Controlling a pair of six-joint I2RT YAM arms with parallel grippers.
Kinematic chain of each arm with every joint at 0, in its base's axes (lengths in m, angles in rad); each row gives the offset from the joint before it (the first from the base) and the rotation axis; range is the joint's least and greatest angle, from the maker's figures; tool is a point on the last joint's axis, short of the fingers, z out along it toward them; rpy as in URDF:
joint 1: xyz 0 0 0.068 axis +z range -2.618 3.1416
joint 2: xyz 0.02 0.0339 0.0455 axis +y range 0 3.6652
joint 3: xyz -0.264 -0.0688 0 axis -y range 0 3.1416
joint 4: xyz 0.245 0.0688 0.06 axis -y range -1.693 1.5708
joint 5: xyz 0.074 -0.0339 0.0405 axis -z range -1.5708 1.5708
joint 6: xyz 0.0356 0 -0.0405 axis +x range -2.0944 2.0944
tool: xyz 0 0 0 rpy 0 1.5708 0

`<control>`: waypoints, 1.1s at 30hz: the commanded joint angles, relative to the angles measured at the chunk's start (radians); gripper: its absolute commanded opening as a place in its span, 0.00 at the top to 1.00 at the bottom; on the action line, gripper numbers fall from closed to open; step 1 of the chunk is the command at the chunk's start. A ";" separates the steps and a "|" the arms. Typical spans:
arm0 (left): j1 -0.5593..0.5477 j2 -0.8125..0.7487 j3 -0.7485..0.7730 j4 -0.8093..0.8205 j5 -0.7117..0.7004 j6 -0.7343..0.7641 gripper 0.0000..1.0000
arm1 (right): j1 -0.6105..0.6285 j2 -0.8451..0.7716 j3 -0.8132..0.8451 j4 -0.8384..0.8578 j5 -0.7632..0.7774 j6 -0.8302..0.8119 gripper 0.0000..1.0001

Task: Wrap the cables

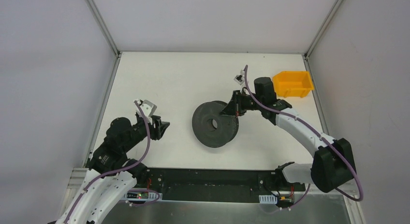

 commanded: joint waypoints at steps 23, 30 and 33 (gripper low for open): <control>0.001 0.044 -0.057 -0.032 -0.063 0.087 0.50 | -0.188 0.638 0.305 0.472 -0.370 0.288 0.91; 0.001 0.063 -0.058 -0.035 -0.059 0.092 0.49 | -0.224 0.754 0.366 0.519 -0.369 0.374 0.84; 0.001 0.065 -0.057 -0.035 -0.056 0.092 0.49 | -0.239 0.772 0.372 0.525 -0.369 0.385 0.77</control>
